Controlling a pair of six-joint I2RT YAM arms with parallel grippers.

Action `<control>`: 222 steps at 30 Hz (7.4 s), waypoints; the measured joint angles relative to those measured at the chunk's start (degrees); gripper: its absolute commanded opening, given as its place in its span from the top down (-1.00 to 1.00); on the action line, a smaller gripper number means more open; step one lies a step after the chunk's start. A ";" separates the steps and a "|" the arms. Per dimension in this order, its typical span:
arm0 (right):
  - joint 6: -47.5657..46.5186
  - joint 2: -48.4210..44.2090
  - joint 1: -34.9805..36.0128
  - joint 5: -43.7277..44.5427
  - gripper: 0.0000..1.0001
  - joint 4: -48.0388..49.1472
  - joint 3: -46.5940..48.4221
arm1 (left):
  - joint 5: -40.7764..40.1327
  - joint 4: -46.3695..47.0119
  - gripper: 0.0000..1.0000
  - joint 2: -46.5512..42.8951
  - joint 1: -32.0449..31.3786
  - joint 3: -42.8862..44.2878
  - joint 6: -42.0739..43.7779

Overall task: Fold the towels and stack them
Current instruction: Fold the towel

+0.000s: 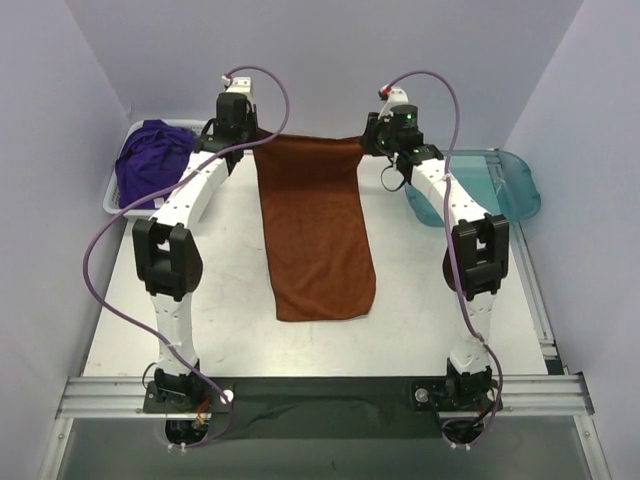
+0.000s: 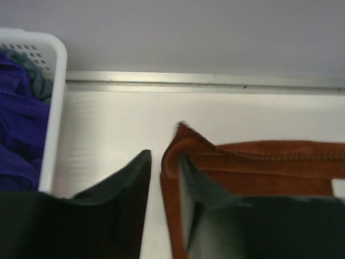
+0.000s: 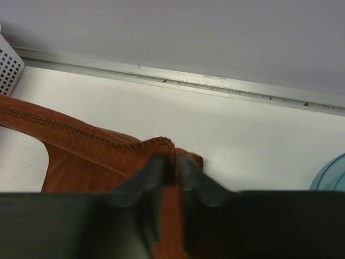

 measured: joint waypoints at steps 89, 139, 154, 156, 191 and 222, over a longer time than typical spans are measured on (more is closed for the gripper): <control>40.98 -23.30 24.90 11.82 0.03 -10.58 -47.69 | -3.80 -8.61 0.97 -36.17 -32.96 -71.95 -31.82; 35.85 -42.10 20.37 9.25 1.00 -24.04 -71.04 | 2.23 -14.08 0.99 -35.98 -32.96 -72.13 -30.25; 32.98 -52.04 22.84 7.06 0.05 -33.68 -73.09 | 11.02 -20.09 -0.30 -49.05 -35.80 -78.60 -34.88; 32.39 -53.09 22.82 7.23 -0.26 -35.26 -70.90 | 10.91 -21.66 -0.40 -51.47 -35.78 -77.55 -35.34; 41.22 -9.29 1.88 -0.11 -0.48 -3.56 -31.61 | 8.70 -7.96 -0.57 13.94 -0.81 1.20 -32.35; 40.98 -9.38 1.14 -4.66 -0.49 2.64 -37.22 | 5.84 -7.61 -0.54 9.33 -4.81 -11.85 -21.79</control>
